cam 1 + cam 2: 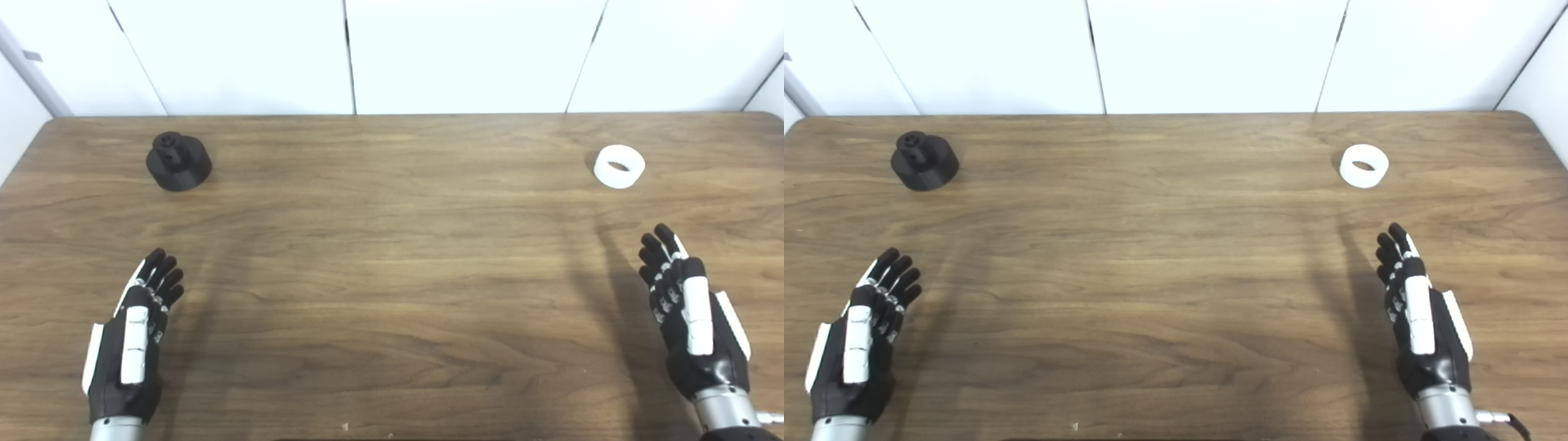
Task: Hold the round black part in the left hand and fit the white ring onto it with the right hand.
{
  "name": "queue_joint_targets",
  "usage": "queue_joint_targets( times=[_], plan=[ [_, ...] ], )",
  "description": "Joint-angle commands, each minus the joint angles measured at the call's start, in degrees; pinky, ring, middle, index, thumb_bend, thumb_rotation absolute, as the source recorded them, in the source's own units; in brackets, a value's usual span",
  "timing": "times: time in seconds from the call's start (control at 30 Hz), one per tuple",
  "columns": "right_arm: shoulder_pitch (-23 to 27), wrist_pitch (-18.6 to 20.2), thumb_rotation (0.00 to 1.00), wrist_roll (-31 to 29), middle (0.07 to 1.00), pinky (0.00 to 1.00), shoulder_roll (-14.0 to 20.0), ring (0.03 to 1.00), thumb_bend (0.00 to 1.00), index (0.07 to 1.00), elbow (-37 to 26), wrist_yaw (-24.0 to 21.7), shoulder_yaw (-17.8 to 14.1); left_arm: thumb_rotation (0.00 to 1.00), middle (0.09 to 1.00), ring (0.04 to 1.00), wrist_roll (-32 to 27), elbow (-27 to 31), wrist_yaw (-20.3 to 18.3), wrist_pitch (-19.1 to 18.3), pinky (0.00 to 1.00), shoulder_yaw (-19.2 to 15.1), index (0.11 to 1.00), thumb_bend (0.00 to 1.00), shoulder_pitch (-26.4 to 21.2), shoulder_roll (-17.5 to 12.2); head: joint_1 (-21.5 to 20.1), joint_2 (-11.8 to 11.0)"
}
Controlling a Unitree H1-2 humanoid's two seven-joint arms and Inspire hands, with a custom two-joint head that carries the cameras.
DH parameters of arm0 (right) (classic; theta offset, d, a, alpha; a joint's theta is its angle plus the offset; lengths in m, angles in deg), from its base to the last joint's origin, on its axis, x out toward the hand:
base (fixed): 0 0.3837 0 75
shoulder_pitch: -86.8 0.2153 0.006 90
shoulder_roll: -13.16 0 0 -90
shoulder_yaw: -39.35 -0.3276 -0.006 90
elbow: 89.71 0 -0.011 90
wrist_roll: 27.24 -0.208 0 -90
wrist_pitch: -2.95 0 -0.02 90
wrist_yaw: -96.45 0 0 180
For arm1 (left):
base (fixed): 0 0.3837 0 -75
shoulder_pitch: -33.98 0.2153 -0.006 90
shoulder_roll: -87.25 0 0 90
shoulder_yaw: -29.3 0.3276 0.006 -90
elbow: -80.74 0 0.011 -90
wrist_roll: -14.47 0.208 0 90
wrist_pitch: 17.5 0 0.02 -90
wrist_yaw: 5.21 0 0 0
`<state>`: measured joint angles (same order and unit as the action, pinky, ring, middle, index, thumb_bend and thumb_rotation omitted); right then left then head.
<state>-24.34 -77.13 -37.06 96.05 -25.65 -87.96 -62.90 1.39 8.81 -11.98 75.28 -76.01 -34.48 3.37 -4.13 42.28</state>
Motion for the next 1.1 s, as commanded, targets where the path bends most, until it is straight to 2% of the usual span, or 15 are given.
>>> queue_joint_targets(
  times=[0.0, 0.37, 0.47, 0.57, 0.6, 0.7, 0.83, 1.07],
  plan=[
    [0.61, -3.03, 1.00, -0.25, 0.958, 1.00, 0.43, 0.982, 0.57, 0.969, -1.00, -0.05, -0.14, 0.86, 0.918, 0.911, 0.56, 0.90, 0.06, 2.08, 0.92, -0.05, 0.920, 0.63, -0.25, -0.97, -0.06, 0.05],
    [0.46, -3.22, 1.00, -0.09, 0.957, 1.00, 0.20, 0.976, 0.57, 0.968, -1.13, 0.11, 0.01, 0.85, 0.916, 0.910, 0.24, 0.89, -0.03, 2.13, 0.92, -0.15, 0.917, 0.62, -0.09, -1.02, -0.07, 0.01],
    [0.31, -2.92, 1.00, -0.23, 0.956, 1.00, 0.27, 0.980, 0.57, 0.966, -1.39, 0.13, -0.10, 0.85, 0.917, 0.911, 0.45, 0.96, -0.01, 2.18, 0.93, -0.02, 0.918, 0.62, 0.01, -0.93, 1.26, -0.07],
    [0.23, -2.04, 1.00, -1.60, 0.960, 1.00, 0.65, 0.983, 0.55, 0.969, -1.55, -0.10, -0.63, 0.85, 0.921, 0.915, 0.64, 1.15, 0.02, 2.29, 0.94, 0.42, 0.919, 0.62, 0.22, -0.46, 6.18, -0.70],
    [0.14, -2.21, 1.00, -2.04, 0.963, 1.00, 0.99, 0.989, 0.55, 0.971, -1.31, -0.34, -0.87, 0.85, 0.920, 0.914, 0.96, 1.35, 0.23, 2.22, 0.94, 0.68, 0.916, 0.62, 0.37, -0.09, 9.07, -1.27],
    [-0.04, -3.67, 1.00, -1.95, 0.968, 1.00, 2.14, 0.999, 0.54, 0.971, -0.22, -0.96, -1.31, 0.82, 0.918, 0.909, 2.05, 1.75, 0.76, 2.37, 0.92, 1.66, 0.904, 0.62, 0.77, 1.09, 12.74, -2.38],
    [-0.06, -4.23, 1.00, -2.94, 0.977, 1.00, 2.75, 1.000, 0.57, 0.984, 0.57, -1.27, -1.78, 0.82, 0.914, 0.905, 3.45, 2.29, 1.05, 2.55, 0.92, 2.91, 0.906, 0.57, 1.16, 2.15, 15.25, -3.82],
    [-0.18, -5.41, 1.00, -2.96, 1.000, 1.00, 3.76, 1.000, 0.65, 1.000, 1.55, -1.97, -1.69, 0.86, 0.933, 0.927, 5.60, 2.23, 2.09, 3.01, 0.95, 4.70, 0.927, 0.58, 1.77, 2.97, 17.64, -5.19]
  ],
)
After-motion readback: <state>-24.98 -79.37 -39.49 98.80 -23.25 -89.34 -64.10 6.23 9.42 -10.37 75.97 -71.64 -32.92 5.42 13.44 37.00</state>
